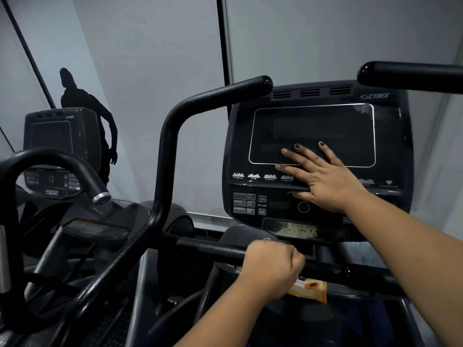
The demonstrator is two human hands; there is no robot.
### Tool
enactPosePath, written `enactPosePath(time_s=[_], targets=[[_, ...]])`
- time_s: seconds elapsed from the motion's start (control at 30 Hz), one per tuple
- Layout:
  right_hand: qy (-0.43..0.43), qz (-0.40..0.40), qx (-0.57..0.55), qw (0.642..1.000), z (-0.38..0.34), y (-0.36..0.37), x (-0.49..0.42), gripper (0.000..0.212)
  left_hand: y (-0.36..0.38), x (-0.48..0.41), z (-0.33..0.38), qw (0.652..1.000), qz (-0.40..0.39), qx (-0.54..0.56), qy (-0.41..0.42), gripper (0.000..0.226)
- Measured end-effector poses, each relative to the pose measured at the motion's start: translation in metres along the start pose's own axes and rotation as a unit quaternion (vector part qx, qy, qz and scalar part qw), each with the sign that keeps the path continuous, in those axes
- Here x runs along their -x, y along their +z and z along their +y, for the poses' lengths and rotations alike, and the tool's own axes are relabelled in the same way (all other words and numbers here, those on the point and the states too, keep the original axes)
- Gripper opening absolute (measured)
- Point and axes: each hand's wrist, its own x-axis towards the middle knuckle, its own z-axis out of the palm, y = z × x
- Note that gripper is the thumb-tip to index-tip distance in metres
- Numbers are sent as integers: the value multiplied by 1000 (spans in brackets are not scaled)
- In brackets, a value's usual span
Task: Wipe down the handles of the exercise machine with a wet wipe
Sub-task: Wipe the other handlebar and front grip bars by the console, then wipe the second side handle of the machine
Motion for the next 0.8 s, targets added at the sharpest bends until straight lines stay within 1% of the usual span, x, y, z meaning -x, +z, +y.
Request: enactPosePath(time_s=[0.03,0.13,0.2,0.3,0.4,0.47,0.53,0.63,0.67,0.73,0.77,0.8], targets=[[-1,-2,-5,1000,0,-1,0,72,1,2,-2,1000,16,3,10,45],[2,3,-18,1000,-2,-1,1,71,8,9,-15,998,45,11,51,40],[18,8,-27,999,-3,-2,2,76,7,12,-22,997,50,10,57,41],[53,11,-41,998,-4,-6,3,85,-3,8,-31,999,24,39,24,38],[68,0,-49,997,-5,-9,3,86,-13,9,-50,999,5,35,-39,40],[73,-6,-49,996,-6,-11,3,87,-18,14,-67,997,10,26,-66,41],[77,-14,-52,996,-6,-12,3,88,-15,20,-81,997,34,10,-64,40],[90,-22,-69,993,-9,-12,2,85,-7,28,-80,997,60,-19,-52,43],[96,-24,-71,993,-11,-11,3,84,-1,31,-76,996,66,-8,-53,42],[110,-25,-75,991,-13,-11,2,80,6,32,-69,993,101,30,-58,30],[116,-21,-80,990,-14,-10,1,78,6,30,-68,987,136,61,-62,30],[118,-18,-84,989,-14,-10,1,77,2,28,-65,976,156,127,-80,35]])
